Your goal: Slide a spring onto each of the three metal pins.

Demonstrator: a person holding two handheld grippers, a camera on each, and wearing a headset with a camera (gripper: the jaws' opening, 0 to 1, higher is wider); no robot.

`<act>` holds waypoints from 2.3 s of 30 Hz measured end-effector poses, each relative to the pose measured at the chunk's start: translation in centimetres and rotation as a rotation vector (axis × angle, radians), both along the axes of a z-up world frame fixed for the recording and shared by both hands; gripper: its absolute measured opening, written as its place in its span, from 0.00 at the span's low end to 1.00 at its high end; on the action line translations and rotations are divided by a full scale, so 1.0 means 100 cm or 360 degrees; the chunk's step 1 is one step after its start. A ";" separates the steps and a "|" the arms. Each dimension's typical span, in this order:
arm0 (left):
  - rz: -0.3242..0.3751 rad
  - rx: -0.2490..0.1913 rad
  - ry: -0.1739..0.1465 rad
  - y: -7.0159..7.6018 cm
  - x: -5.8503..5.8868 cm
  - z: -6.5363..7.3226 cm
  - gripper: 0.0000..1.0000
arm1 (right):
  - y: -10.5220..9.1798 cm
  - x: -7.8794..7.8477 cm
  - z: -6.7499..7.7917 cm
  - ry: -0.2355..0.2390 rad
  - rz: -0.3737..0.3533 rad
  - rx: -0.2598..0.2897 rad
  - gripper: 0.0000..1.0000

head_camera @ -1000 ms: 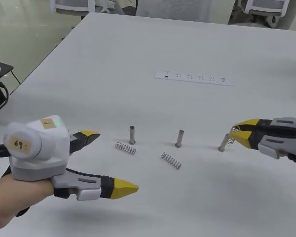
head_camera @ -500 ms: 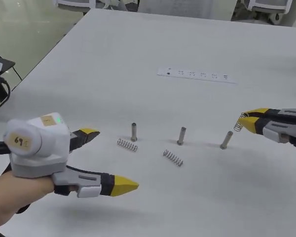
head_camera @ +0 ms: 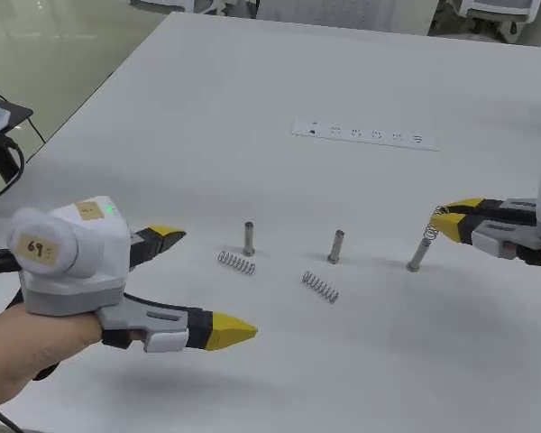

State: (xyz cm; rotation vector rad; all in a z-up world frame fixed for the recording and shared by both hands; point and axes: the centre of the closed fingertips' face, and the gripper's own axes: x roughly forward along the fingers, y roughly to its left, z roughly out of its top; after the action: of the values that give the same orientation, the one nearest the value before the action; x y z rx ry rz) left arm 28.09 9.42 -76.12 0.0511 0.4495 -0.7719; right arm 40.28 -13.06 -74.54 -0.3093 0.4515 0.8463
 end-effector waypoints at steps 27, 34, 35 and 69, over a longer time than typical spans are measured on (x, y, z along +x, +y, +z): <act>0.0020 -0.0001 0.0012 0.004 -0.002 -0.002 0.98 | -0.003 -0.003 -0.027 0.0064 -0.0030 -0.0036 0.08; 0.0014 -0.0005 0.0011 0.001 -0.002 -0.002 0.98 | -0.006 -0.007 -0.044 0.0105 -0.0033 -0.0076 0.08; 0.0012 -0.0004 0.0011 0.001 -0.002 -0.002 0.98 | -0.006 -0.007 -0.045 0.0114 -0.0032 -0.0079 0.08; -0.0002 -0.0024 -0.0005 0.001 0.002 0.005 0.98 | -0.009 -0.010 -0.062 0.0214 -0.0110 -0.0015 0.27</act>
State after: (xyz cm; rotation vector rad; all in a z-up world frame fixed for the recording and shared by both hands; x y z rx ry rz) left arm 28.24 9.47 -75.60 0.0384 0.4407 -0.7761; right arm 39.28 -14.00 -80.76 -0.2449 0.5882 0.8004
